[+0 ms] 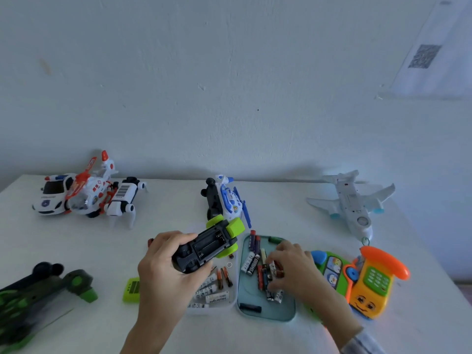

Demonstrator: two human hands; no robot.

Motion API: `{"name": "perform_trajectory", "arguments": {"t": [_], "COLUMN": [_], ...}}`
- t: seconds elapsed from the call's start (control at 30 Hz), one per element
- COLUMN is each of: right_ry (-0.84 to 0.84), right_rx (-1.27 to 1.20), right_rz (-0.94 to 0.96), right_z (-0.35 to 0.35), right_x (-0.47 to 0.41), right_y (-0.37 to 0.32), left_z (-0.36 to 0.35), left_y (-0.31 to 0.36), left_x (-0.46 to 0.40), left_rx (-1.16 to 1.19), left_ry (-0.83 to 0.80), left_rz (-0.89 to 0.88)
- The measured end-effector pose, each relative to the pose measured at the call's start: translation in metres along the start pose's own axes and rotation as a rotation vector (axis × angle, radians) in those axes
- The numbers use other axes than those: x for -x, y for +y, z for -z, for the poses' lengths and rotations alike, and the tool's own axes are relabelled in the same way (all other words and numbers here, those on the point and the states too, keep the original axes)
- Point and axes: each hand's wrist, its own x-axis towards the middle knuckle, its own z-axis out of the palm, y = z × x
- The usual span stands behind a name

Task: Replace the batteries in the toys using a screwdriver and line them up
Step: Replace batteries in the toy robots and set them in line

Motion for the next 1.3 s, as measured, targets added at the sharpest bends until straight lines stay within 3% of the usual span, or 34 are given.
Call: {"name": "perform_trajectory", "arguments": {"t": [0.17, 0.63, 1.03, 1.13, 1.3], "right_ry": [0.005, 0.039, 0.048, 0.048, 0.174], "right_rx": [0.153, 0.111, 0.240, 0.036, -0.881], "right_rz": [0.027, -0.008, -0.009, 0.011, 0.025], "right_z": [-0.019, -0.017, -0.022, -0.004, 0.053], "right_x": [0.005, -0.002, 0.004, 0.008, 0.020], "right_y": [-0.004, -0.018, -0.032, -0.035, -0.044], "left_z": [-0.011, 0.003, 0.019, 0.026, 0.034], "left_y": [0.008, 0.016, 0.035, 0.042, 0.043], "left_x": [0.001, -0.001, 0.001, -0.001, -0.002], "left_rx": [0.020, 0.023, 0.023, 0.046, 0.058], "left_ry": [-0.010, -0.040, 0.011, 0.033, 0.054], "left_rz": [-0.028, -0.066, -0.104, -0.100, -0.081]}}
